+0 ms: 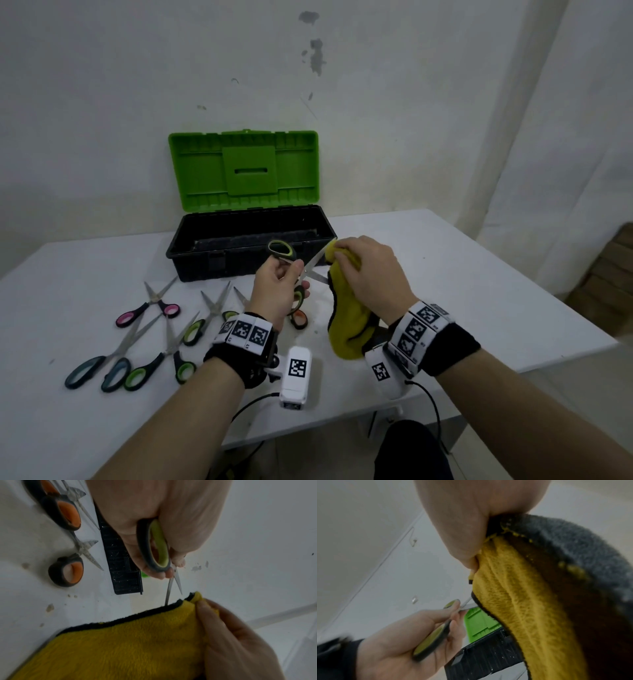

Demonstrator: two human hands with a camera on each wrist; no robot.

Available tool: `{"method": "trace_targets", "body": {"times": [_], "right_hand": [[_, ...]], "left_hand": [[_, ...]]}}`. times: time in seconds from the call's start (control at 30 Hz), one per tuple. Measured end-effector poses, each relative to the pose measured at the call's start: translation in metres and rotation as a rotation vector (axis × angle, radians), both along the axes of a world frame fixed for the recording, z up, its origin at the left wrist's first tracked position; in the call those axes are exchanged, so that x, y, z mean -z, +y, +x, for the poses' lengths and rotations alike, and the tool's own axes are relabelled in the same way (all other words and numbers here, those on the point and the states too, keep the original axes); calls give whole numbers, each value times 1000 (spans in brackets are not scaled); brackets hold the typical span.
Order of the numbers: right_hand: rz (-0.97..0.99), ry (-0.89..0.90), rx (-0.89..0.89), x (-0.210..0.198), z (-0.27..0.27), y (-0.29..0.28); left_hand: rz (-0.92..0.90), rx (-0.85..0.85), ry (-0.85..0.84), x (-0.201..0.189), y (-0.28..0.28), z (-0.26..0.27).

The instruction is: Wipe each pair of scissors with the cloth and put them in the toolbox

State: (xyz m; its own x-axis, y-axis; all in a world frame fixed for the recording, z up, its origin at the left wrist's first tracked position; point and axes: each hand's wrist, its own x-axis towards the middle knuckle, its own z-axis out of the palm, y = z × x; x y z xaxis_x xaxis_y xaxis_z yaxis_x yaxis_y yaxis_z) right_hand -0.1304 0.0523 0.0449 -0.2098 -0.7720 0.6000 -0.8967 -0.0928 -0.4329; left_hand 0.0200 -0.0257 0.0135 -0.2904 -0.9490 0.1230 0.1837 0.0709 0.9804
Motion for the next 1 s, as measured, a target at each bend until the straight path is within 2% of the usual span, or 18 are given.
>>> {"method": "trace_targets", "body": {"times": [0.07,0.13,0.3,0.4,0.5,0.6,0.7,0.77,0.9,1.0], "right_hand": [[22,84,-59,3,9,0],[48,99,-30,3,10,-3],[71,-49,170,-9,-7,-11],[18,-47,67,-9,-1,-9],[92,54,-24,-2,16,-6],[122,44,68,-3,10,-14],[113,-42,186,-9,-11,-21],[32,-72,127,-9,-17,-21],[46,98,-125,-1,-1,-13],[34,119,-115,-2,1,-14]], "left_hand": [[-38,32,-27,-1,5,-3],[-75,51,-41,-2,8,-5],[-106,10,-44,3,5,-1],[-121,-11,-58,4,1,3],[-193,5,-91,3,0,5],[-257,14,-139,4,-1,6],[-230,3,-147,7,-4,8],[-159,-7,-97,6,-5,8],[-57,25,-8,1,-3,4],[10,58,44,-1,0,1]]}}
